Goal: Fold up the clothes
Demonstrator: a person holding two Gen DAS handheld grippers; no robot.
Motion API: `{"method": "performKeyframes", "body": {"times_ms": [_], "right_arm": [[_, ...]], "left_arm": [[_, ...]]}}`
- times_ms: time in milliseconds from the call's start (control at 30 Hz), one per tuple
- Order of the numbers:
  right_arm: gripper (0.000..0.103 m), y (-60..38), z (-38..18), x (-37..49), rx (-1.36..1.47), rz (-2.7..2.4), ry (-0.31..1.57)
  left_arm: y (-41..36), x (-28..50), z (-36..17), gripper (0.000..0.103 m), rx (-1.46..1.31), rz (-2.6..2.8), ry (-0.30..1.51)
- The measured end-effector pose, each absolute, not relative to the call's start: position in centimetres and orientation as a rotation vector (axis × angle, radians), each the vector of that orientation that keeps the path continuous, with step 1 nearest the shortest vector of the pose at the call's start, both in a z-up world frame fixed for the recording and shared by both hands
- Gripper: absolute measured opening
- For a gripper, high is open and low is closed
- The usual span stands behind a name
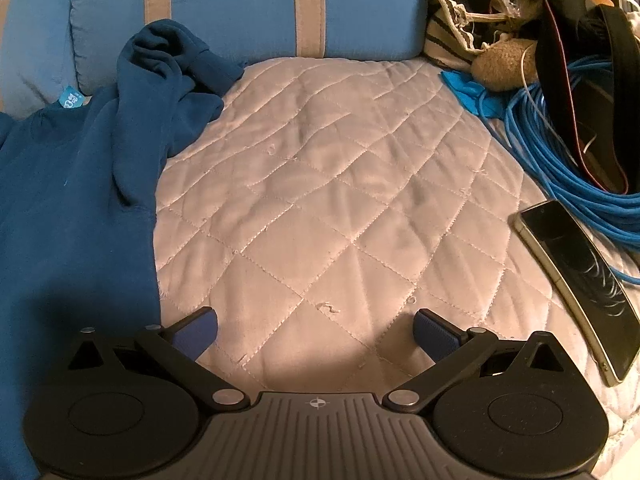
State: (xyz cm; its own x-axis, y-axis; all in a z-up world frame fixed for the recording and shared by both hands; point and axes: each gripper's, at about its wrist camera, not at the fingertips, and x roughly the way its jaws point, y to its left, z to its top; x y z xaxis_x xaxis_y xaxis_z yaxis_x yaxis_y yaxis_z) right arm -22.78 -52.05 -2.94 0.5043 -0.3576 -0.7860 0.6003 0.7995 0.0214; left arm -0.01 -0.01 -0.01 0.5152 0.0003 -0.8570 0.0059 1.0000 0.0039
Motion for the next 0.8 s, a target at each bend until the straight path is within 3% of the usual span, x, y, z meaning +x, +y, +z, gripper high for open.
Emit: {"method": "performKeyframes", "body": {"times_ms": [800], "right_arm": [[0.103,-52.32,-2.74,-22.21,0.29,-0.544,0.898]], "left_arm": [[0.11,-0.73,-0.18,0.103,0.031,0.015,0.965]]}}
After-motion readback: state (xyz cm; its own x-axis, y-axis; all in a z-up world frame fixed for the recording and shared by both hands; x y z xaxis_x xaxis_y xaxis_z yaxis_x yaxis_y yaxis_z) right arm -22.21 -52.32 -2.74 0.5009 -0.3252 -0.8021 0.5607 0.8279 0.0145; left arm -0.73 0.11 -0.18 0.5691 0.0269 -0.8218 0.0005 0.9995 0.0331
